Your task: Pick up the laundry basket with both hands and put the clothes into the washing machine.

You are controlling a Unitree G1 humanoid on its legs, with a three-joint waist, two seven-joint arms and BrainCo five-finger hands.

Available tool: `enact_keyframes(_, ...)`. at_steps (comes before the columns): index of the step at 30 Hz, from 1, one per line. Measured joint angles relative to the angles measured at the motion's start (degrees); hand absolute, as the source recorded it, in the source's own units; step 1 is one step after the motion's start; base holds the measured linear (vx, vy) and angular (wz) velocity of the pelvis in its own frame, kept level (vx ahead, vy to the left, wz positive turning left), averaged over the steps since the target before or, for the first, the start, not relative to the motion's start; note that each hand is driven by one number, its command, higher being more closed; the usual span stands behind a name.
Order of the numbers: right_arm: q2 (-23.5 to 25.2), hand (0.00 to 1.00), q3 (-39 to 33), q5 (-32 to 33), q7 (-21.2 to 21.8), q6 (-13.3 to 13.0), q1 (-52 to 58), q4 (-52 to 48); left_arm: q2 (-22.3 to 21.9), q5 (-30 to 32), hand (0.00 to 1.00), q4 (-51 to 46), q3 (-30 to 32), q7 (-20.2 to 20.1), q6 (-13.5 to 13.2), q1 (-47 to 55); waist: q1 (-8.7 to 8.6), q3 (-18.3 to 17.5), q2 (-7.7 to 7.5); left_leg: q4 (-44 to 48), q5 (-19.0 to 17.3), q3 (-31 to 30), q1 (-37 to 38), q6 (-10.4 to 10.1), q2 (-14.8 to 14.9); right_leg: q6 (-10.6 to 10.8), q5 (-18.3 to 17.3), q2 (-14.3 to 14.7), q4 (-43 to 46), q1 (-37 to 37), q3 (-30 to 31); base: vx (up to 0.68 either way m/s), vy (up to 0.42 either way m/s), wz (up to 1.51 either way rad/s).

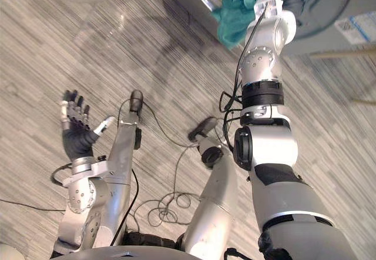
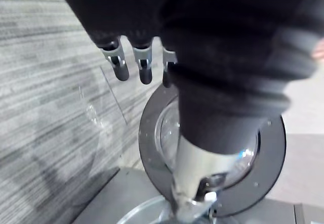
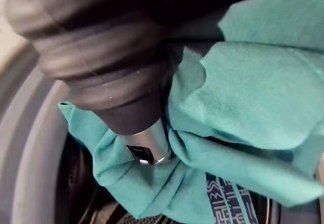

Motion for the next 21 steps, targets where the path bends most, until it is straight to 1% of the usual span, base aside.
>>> enact_keyframes(1, 0.05, 1.00, -0.25, 0.02, -0.20, 0.78, 2.00, -0.02, 0.09, -0.34, 0.00, 1.58, -1.35, -0.85, -0.06, -0.51, -0.59, -0.05, 0.10, 1.31, 1.23, -0.34, 0.45, 0.40, -0.27, -2.00, -0.75, 0.04, 0.07, 2.05, -1.02, 0.00, -0.025, 0.38)
enact_keyframes(2, 0.79, 1.00, -0.28, 0.01, -0.46, 0.80, 3.78, -0.45, 0.18, -1.14, 0.00, 1.77, -1.77, -1.69, -0.07, 0.31, -0.20, -0.05, 0.15, 5.78, 1.63, -1.77, 0.04, 0.47, -0.54, -1.72, -2.67, 0.11, 2.10, 3.02, -0.74, 0.01, -0.057, 0.28)
enact_keyframes(3, 1.32, 1.00, -0.24, -0.01, -0.46, 0.80, 4.47, -0.92, 0.18, -1.22, 0.00, 1.79, -1.99, -1.98, -0.10, 0.69, -0.01, -0.05, 0.14, 9.13, 2.41, -1.89, -0.75, 0.66, -0.49, -1.29, -4.02, -0.02, 3.50, 3.21, -0.10, 0.07, -0.030, -0.17)
enact_keyframes(4, 2.11, 1.00, -0.24, 0.02, -0.49, 0.83, 5.45, -1.69, 0.13, -1.61, 0.00, 1.81, -1.43, -2.43, -0.14, 1.05, 0.19, -0.04, 0.13, 15.06, 4.84, -1.99, -2.62, 1.23, -0.27, -0.03, -6.02, -0.61, 6.52, 2.99, 1.76, 0.08, 0.016, -0.25)
enact_keyframes(5, 2.56, 1.00, -0.21, -0.01, -0.39, 0.88, 6.81, -3.36, 0.11, -1.63, 0.00, 1.83, -1.35, -2.74, -0.43, 1.00, 0.22, -0.04, 0.14, 17.50, 6.28, -1.33, -3.64, 2.49, -0.29, 0.75, -7.12, -1.27, 8.43, 2.27, 3.29, 0.06, 0.053, -0.20)
enact_keyframes(7, 2.64, 1.00, -0.17, -0.13, -0.28, 0.87, 7.99, -6.94, 0.11, -1.58, 0.00, 1.95, -1.33, -3.61, -0.68, 0.89, 0.09, -0.04, 0.14, 16.75, 6.66, -1.19, -4.45, 3.10, -0.51, 0.54, -6.71, -1.09, 8.00, 0.99, 3.70, 0.05, 0.042, -0.05)
enact_keyframes(8, 2.66, 1.00, -0.09, -0.64, 0.11, 0.82, 7.96, -9.17, 0.14, -1.59, 0.00, 2.85, -1.28, -3.80, -0.75, 0.65, 0.26, -0.03, 0.10, 15.87, 6.67, -1.84, -5.67, 3.09, -0.31, -0.39, -5.70, -0.34, 6.61, -0.36, 3.70, 0.04, 0.045, -0.09)
enact_keyframes(9, 2.74, 1.00, 0.00, -0.99, 0.43, 0.79, 7.59, -9.54, 0.18, -1.60, 0.00, 3.38, -1.15, -3.80, -0.62, 0.51, 0.35, 0.02, 0.01, 16.16, 7.34, -2.19, -6.63, 3.14, -0.22, -0.78, -5.18, -0.09, 5.82, -0.79, 3.92, 0.01, 0.087, -0.19)
enact_keyframes(10, 3.16, 1.00, 0.04, -1.93, 0.85, 0.47, 6.60, -9.17, 0.32, -1.58, 0.00, 4.01, -0.59, -3.80, -0.35, 0.40, 0.32, 0.02, -0.01, 17.46, 7.02, -3.49, -9.81, 3.42, -0.24, -2.07, -4.51, 0.30, 4.90, -1.49, 3.99, 0.00, 0.110, -0.32)
enact_keyframes(11, 4.37, 1.00, -0.06, -2.68, 0.72, -1.70, 5.41, -9.00, 0.09, -1.60, 0.00, 6.30, -0.34, -3.80, 0.18, -1.47, 0.27, 0.08, -0.19, 5.45, 3.07, -7.13, -9.40, 4.00, 0.86, -1.83, -2.85, 1.60, 2.78, -2.13, 4.14, 0.00, 0.099, -0.34)
enact_keyframes(12, 4.42, 1.00, -0.05, -2.70, 0.67, -2.31, 5.42, -8.81, 0.04, -1.59, 0.00, 7.35, -0.47, -3.77, 0.43, -2.26, 0.36, 0.06, -0.16, -2.11, 4.67, -8.14, -7.05, 2.93, 1.85, -1.23, -2.55, 1.83, 2.94, -2.67, 4.63, 0.00, 0.102, -0.50)
enact_keyframes(13, 4.54, 1.00, -0.10, -2.82, 0.68, -2.86, 5.10, -8.43, 0.17, -1.56, 0.00, 7.91, -0.66, -3.64, 0.74, -2.71, 0.65, 0.16, -0.55, -7.48, 10.72, -7.16, -5.24, -6.07, 3.56, 0.05, -2.29, 1.92, 4.23, -3.93, 6.35, -0.04, 0.110, -0.31)
enact_keyframes(14, 4.46, 1.00, -0.24, -3.37, 0.64, -3.65, 4.56, -8.42, 0.27, -1.56, 0.00, 7.93, -0.64, -3.48, 0.90, -3.70, 0.16, 0.60, -2.30, -7.98, 10.85, -4.15, -5.27, -4.41, 2.76, 2.60, -2.52, 0.85, 5.09, -6.03, 8.98, -0.04, 0.118, -0.26)
enact_keyframes(15, 4.47, 1.00, -0.52, -3.82, 0.56, -3.77, 4.49, -8.42, 0.16, -1.56, 0.00, 7.95, -0.79, -3.40, 0.91, -3.65, 0.15, 0.64, -2.36, -7.78, 10.72, -3.60, -5.34, -4.14, 2.57, 3.58, -3.15, 0.71, 5.86, -6.39, 9.88, -0.02, 0.097, -0.02)
enact_keyframes(16, 4.56, 1.00, -0.97, -4.25, -0.01, -4.29, 4.82, -8.02, 0.18, -1.56, 0.00, 7.84, -1.05, -3.31, 0.89, -3.01, 0.27, 0.63, -2.38, -6.58, 10.02, -2.77, -5.35, -4.09, 2.07, 3.93, -3.89, -0.01, 6.73, -6.90, 11.54, 0.03, 0.075, -0.11)
enact_keyframes(17, 4.71, 1.00, -1.00, -4.78, 0.02, -4.29, 4.80, -7.61, 0.28, -1.56, 0.00, 7.45, -1.14, -3.21, 0.89, -2.50, 0.27, 0.62, -2.40, -5.71, 9.61, -2.20, -5.47, -3.93, 2.01, 3.86, -3.83, -0.11, 6.69, -7.16, 11.86, 0.03, 0.067, -0.12)
enact_keyframes(18, 4.70, 1.00, -1.00, -5.04, 0.14, -4.29, 4.85, -7.63, 0.36, -1.55, 0.00, 7.42, -1.27, -3.26, 0.89, -2.55, 0.09, 0.62, -2.41, -5.85, 9.60, -1.83, -5.56, -3.85, 2.03, 3.97, -3.79, -0.20, 6.42, -7.26, 11.80, 0.03, 0.055, -0.12)
enact_keyframes(19, 4.71, 1.00, -0.98, -5.11, 0.16, -4.29, 4.85, -8.06, 0.42, -1.47, 0.00, 7.39, -1.65, -3.31, 0.89, -2.57, -0.43, 0.60, -2.42, -6.32, 9.66, -1.49, -5.84, -3.81, 1.77, 4.67, -3.41, -0.80, 5.56, -7.31, 11.17, 0.06, 0.068, -0.06)
enact_keyframes(21, 4.70, 1.00, -1.49, -5.10, -0.01, -4.30, 4.83, -9.14, 0.64, -1.15, 0.00, 7.29, -2.57, -3.23, 0.91, -2.57, -0.44, 0.59, -2.40, -6.84, 9.87, -1.43, -6.72, -3.50, 1.77, 6.06, -2.49, -1.27, 3.86, -7.14, 9.69, 0.06, 0.063, -0.02)
